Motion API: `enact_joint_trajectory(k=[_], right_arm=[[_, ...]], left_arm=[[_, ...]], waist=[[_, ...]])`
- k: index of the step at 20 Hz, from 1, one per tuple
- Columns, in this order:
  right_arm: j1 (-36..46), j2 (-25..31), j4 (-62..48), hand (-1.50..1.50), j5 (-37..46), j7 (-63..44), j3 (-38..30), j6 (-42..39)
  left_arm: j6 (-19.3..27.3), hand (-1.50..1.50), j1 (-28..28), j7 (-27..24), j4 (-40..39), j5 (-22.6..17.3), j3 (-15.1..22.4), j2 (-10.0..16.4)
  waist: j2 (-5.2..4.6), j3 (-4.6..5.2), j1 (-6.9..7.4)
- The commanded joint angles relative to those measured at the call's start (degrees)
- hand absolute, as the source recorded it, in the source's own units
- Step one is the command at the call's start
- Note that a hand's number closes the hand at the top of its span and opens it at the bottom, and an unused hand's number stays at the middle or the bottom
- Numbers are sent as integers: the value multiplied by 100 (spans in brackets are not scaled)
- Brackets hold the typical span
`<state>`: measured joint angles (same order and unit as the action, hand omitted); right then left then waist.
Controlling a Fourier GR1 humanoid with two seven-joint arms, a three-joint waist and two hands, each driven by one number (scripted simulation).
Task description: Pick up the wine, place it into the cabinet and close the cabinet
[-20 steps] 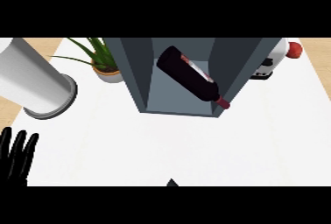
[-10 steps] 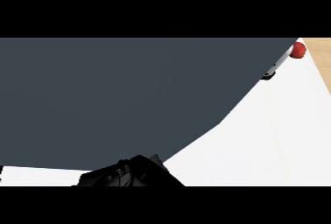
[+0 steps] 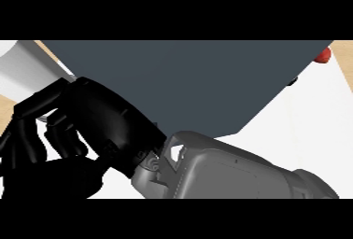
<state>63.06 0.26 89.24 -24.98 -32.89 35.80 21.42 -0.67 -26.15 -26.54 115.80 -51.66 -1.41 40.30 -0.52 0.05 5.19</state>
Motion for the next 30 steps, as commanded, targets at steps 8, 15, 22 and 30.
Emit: enact_joint_trajectory(k=[8,15,22,30], right_arm=[[818,-26,-2236,150,-2610,109,-642,-2218],[1326,173,-3830,150,-1717,1441,-1239,-2258],[1163,560,-4497,150,-1513,2085,-1418,-2287],[904,898,-4704,150,-1558,2531,-1502,-2362]], left_arm=[[-178,-150,12,107,-112,-165,-449,38],[-471,-150,-15,248,-251,-449,-870,196],[-388,-150,55,499,-24,-547,-892,273],[-393,-150,162,566,109,-611,-597,122]], waist=[[-30,6,-95],[-56,7,-122],[-70,-3,-227],[-137,-4,-454]])
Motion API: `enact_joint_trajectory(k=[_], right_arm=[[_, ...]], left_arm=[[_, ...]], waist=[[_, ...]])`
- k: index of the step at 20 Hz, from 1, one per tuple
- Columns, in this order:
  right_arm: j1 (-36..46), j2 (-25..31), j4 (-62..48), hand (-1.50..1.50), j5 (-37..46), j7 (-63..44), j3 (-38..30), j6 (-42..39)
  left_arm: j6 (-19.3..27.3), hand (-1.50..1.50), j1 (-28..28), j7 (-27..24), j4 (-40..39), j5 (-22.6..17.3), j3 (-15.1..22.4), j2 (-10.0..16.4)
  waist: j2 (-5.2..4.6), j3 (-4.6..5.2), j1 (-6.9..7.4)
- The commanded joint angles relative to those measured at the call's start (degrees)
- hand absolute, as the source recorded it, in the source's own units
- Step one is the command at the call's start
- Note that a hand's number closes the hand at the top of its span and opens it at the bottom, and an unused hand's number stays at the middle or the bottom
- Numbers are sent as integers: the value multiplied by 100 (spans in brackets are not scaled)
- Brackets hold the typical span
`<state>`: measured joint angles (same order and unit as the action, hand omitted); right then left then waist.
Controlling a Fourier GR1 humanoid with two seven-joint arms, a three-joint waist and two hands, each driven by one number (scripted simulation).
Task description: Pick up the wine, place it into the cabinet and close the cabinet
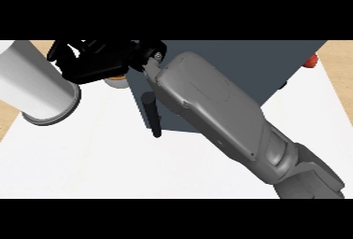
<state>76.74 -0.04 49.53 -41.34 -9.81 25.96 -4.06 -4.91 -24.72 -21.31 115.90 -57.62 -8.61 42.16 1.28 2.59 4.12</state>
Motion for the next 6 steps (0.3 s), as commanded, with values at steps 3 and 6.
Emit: enact_joint_trajectory(k=[3,6], right_arm=[[-518,880,-766,150,37,385,-480,213],[-427,862,-786,150,-43,396,-416,173]], left_arm=[[71,-150,133,160,184,-127,117,-2],[126,-150,160,286,218,-137,354,-49]], waist=[[-335,-264,-405],[-348,-256,-471]])
